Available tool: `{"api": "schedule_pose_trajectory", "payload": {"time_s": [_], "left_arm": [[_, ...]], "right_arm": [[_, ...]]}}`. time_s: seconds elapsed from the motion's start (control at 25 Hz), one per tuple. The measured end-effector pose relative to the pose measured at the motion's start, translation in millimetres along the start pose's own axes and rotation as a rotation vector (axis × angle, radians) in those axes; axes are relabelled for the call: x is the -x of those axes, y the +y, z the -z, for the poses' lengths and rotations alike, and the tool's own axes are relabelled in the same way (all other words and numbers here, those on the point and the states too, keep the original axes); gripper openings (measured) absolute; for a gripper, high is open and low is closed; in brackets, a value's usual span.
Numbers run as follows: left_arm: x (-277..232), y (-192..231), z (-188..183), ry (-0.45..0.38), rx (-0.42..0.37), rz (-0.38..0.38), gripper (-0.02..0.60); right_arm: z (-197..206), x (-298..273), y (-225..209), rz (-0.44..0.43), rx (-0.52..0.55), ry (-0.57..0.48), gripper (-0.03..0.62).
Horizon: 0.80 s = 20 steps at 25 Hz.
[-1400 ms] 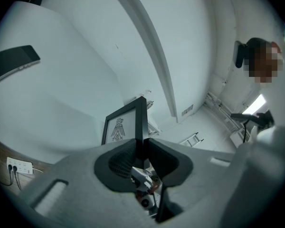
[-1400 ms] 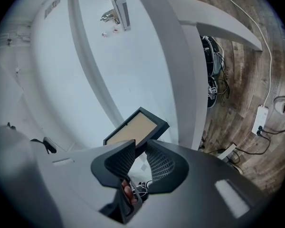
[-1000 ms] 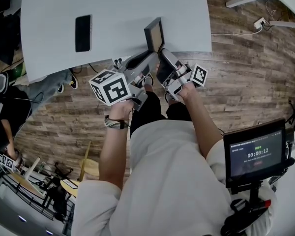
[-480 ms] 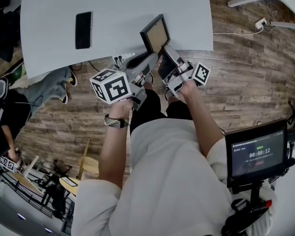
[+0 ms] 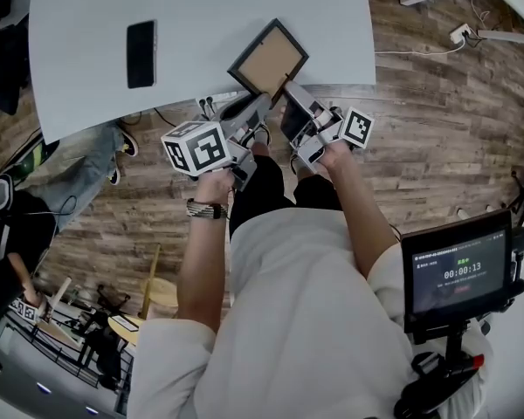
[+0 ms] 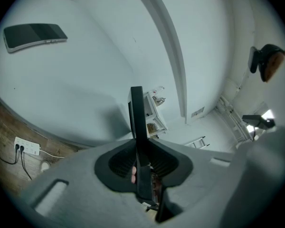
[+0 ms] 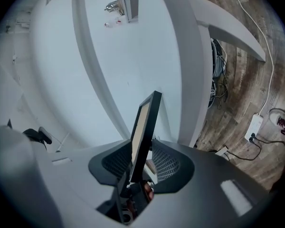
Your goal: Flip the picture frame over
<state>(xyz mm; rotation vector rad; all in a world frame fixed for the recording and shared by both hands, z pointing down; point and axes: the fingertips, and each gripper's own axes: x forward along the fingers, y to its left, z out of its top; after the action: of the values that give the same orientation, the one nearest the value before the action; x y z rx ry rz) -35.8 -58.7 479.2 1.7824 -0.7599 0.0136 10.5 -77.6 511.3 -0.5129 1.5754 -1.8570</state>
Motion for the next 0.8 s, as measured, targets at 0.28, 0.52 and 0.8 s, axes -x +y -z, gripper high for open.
{"api": "schedule_pose_trajectory", "payload": {"time_s": [0.28,0.52,0.8], "left_arm": [[-4,18,12,0.014,0.037,-0.022,0.075],[-7,27,20,0.038,0.053,-0.035,0.075],[-8,35,24,0.056,0.064,-0.05,0.077]], "right_arm": [[10,-2,-7,0.061,0.047,0.051,0.133],[14,-1,-15,0.146,0.109,0.087,0.141],[20,1,-15,0.174,0.146,0.114,0.14]]}}
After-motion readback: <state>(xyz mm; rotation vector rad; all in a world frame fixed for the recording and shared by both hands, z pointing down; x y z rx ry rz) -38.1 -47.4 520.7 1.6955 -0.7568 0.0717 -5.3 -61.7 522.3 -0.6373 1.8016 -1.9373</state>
